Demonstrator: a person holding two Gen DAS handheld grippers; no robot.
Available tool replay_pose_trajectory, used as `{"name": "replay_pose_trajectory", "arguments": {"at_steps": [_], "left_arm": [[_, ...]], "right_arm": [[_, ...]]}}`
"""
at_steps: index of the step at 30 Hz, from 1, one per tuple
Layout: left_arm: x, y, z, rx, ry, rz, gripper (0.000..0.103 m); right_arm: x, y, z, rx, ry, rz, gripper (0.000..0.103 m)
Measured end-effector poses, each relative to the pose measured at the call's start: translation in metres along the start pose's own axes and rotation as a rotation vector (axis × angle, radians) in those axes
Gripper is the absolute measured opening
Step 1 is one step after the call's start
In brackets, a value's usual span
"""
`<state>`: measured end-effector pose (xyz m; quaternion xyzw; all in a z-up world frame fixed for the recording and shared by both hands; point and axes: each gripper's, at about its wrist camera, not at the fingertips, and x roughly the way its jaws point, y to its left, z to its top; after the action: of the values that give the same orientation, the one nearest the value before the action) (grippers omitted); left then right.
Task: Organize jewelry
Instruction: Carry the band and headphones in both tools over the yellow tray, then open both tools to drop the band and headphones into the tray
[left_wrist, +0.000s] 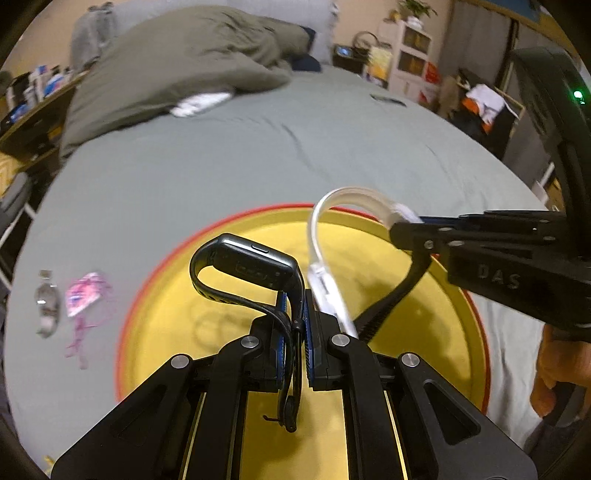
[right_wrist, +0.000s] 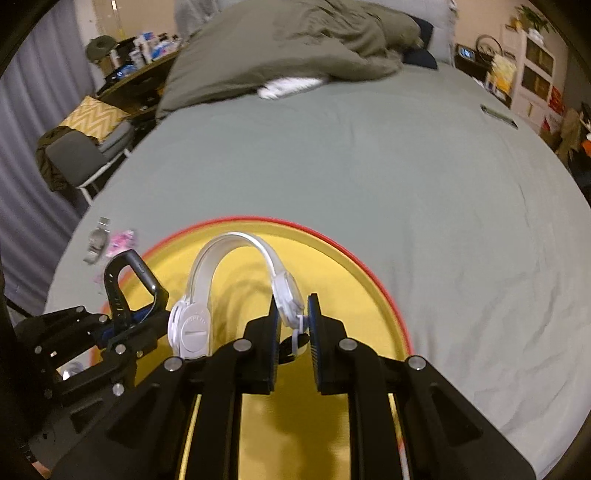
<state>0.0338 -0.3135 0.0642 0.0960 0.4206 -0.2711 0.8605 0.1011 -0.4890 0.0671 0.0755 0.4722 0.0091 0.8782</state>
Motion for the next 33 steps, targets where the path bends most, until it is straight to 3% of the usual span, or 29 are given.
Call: {"name": "replay_pose_trajectory", "arguments": {"at_steps": [9,18,21,23,27,28,29,33], "left_arm": [[0.046,-0.027,-0.019,0.08,0.102,-0.004,0.008],[0.058,-0.029,-0.022,0.118,0.15,0.002,0.011],[0.061,-0.029,-0.02,0.127,0.149,0.017,0.028],[0.059,-0.029,-0.019,0.125,0.142,0.014,0.043],[0.047,-0.029,-0.015,0.129,0.105,0.016,0.063],[0.042,-0.027,-0.012,0.123,0.092,0.008,0.073],[0.039,-0.027,-0.011,0.119,0.086,0.003,0.081],[0.026,-0.021,-0.005,0.112,0.06,0.016,0.089]], "right_arm": [[0.041,-0.044,-0.026,0.05,0.131,-0.003,0.014],[0.045,-0.041,-0.03,-0.005,0.124,-0.028,0.014],[0.042,-0.043,-0.027,0.004,0.114,-0.024,0.023],[0.036,-0.043,-0.026,0.003,0.091,-0.003,0.051],[0.022,-0.04,-0.022,-0.008,0.048,0.002,0.067],[0.016,-0.04,-0.02,-0.004,0.027,0.007,0.074],[0.011,-0.04,-0.018,0.002,0.007,0.025,0.077],[-0.005,-0.039,-0.011,0.028,-0.04,0.076,0.081]]}}
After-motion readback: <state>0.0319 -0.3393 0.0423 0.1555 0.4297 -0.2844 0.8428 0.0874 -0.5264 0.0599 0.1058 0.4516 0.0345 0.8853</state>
